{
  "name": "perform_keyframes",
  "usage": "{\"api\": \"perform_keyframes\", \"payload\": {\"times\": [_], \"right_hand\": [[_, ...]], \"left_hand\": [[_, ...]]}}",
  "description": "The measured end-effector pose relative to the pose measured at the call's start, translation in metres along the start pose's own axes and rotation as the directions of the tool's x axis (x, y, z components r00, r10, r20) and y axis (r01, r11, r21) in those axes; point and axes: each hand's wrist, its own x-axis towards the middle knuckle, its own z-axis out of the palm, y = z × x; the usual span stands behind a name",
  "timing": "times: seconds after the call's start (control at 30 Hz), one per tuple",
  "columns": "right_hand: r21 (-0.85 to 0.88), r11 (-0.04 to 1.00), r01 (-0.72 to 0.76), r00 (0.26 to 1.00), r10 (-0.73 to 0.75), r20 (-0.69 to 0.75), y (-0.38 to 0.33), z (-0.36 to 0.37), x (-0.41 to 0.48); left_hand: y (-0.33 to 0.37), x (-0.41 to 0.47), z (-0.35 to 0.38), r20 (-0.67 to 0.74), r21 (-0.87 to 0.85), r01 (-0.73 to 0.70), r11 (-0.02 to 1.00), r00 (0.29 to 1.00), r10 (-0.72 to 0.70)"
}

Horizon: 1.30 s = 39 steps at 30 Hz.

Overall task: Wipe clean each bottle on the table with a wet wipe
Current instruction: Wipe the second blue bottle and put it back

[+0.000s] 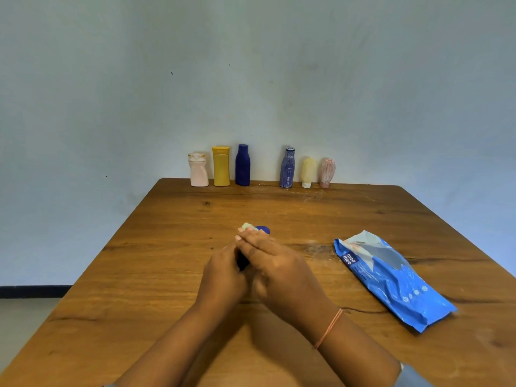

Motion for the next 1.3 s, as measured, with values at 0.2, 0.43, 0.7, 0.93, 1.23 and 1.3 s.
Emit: {"api": "perform_keyframes", "payload": {"times": [0.2,0.43,0.7,0.93,1.23,1.3], "right_hand": [[0.020,0.968,-0.249,0.966,0.247,0.073,0.021,-0.011,0.002],[-0.120,0.990,-0.073,0.994,0.082,0.070,-0.007,0.001,0.003],[0.036,0.986,-0.165,0.982,0.161,0.101,0.011,-0.012,0.006],[-0.020,0.968,-0.249,0.960,0.249,0.124,0.009,-0.011,0.005],[0.104,0.994,-0.035,0.991,0.021,0.133,-0.016,-0.006,0.008],[0.100,0.995,-0.022,0.992,0.009,0.130,-0.012,-0.006,0.009]], "left_hand": [[-0.002,-0.002,0.005,0.031,-0.022,0.003,1.000,1.000,-0.003],[0.000,0.001,0.001,0.033,0.005,0.058,0.998,0.998,-0.058],[0.000,-0.001,0.002,0.025,-0.010,0.016,1.000,1.000,-0.015],[-0.002,-0.002,0.004,0.046,-0.033,0.043,0.999,0.998,-0.041],[-0.003,0.003,0.003,0.025,-0.154,0.143,0.978,0.990,-0.141],[0.001,0.003,0.004,0.008,-0.107,0.115,0.988,0.993,-0.114]]}}
